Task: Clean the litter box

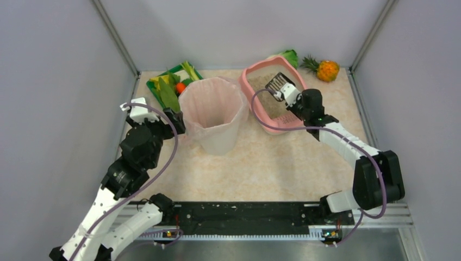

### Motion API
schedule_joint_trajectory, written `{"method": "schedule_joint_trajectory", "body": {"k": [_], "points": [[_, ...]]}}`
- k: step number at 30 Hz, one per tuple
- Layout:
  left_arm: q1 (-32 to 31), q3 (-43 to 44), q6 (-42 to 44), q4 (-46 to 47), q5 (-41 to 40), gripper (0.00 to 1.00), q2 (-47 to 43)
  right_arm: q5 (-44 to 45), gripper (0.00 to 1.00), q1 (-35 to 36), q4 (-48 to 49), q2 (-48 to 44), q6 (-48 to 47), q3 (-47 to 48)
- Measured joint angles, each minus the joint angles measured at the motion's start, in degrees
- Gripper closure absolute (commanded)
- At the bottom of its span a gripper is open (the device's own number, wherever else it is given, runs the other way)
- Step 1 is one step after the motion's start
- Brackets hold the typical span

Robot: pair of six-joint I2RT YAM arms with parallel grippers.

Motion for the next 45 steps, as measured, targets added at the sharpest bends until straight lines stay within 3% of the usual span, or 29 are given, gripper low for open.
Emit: {"method": "schedule_joint_trajectory", "body": {"k": [10, 21, 28, 38, 45], "points": [[0.0, -0.6, 0.3, 0.1, -0.2, 0.05, -1.1, -3.5, 1.0, -1.7, -9.2, 4.0, 6.8, 6.0], [0.0, -1.0, 2.1, 0.2, -0.2, 0.05, -1.1, -3.4, 1.0, -3.0, -35.2, 20.2, 25.1, 36.6], [0.0, -1.0, 2.8, 0.2, -0.2, 0.05, -1.1, -9.3, 1.0, -3.4, -42.5, 20.9, 31.4, 37.7], [0.0, -1.4, 2.8, 0.2, -0.2, 0.05, -1.4, -17.2, 1.0, -8.1, -40.3, 19.5, 39.8, 33.3], [0.0, -1.7, 2.7, 0.2, -0.2, 0.05, -1.9, -18.4, 1.0, -7.9, -44.1, 24.0, 45.4, 42.2]]}}
